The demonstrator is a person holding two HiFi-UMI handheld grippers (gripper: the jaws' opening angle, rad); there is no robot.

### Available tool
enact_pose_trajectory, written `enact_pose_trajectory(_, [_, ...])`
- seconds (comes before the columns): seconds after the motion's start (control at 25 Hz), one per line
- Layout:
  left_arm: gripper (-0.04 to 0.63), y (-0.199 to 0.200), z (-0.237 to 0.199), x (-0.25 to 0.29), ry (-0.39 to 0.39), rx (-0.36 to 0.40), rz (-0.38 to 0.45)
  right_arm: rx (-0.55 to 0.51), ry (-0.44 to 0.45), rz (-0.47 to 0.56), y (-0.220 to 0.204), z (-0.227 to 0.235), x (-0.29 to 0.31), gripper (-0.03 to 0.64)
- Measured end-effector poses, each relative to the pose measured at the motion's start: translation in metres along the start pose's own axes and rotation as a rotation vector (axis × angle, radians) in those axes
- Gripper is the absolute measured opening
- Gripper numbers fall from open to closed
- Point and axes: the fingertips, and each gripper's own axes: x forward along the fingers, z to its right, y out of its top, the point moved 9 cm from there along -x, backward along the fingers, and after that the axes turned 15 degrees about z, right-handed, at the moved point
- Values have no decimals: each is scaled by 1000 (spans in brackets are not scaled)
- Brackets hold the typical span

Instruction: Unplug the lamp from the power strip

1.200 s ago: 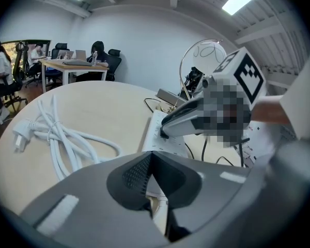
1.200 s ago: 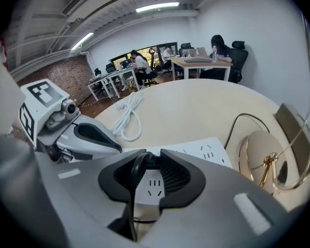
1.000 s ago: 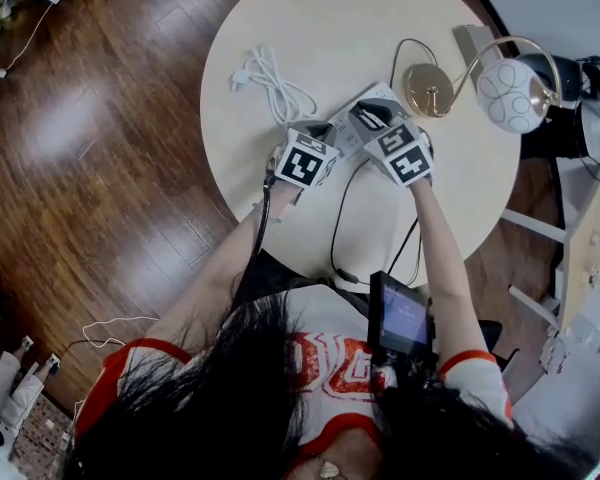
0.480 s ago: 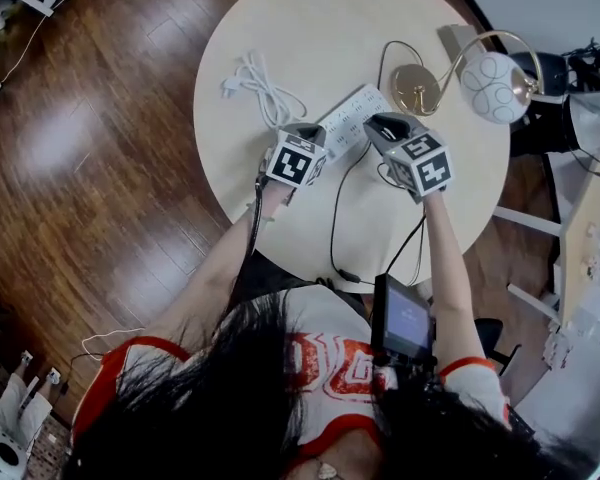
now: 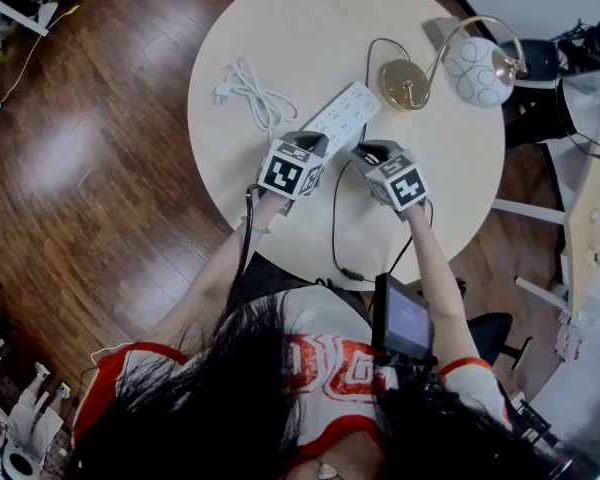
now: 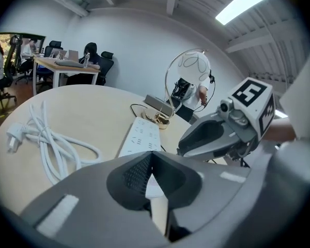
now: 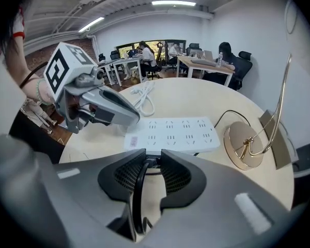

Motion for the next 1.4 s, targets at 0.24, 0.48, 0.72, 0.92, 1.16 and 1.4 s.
enact_pose_trajectory(0.24, [0, -2, 10, -12, -13, -29, 27, 41, 38, -21, -14, -4, -5, 213])
enact_pose_trajectory(0.48, [0, 1, 19, -29, 1, -63, 80, 125, -18, 123, -15, -7, -32, 207])
enact_pose_trajectory(0.72, [0, 5, 42, -45, 14, -68, 135, 175, -121, 301, -20, -21, -75, 143])
enact_pose_trajectory(0.92, [0, 4, 73, -62, 20, -73, 191, 278, -148, 476, -33, -41, -110, 16])
enact_pose_trajectory(1.16, [1, -10, 120, -83, 44, -45, 255, 339, -117, 524, -67, -69, -131, 2])
enact_pose_trajectory(1.4, [0, -27, 167, -110, 79, -24, 321, 337, -67, 560, -89, -97, -149, 2])
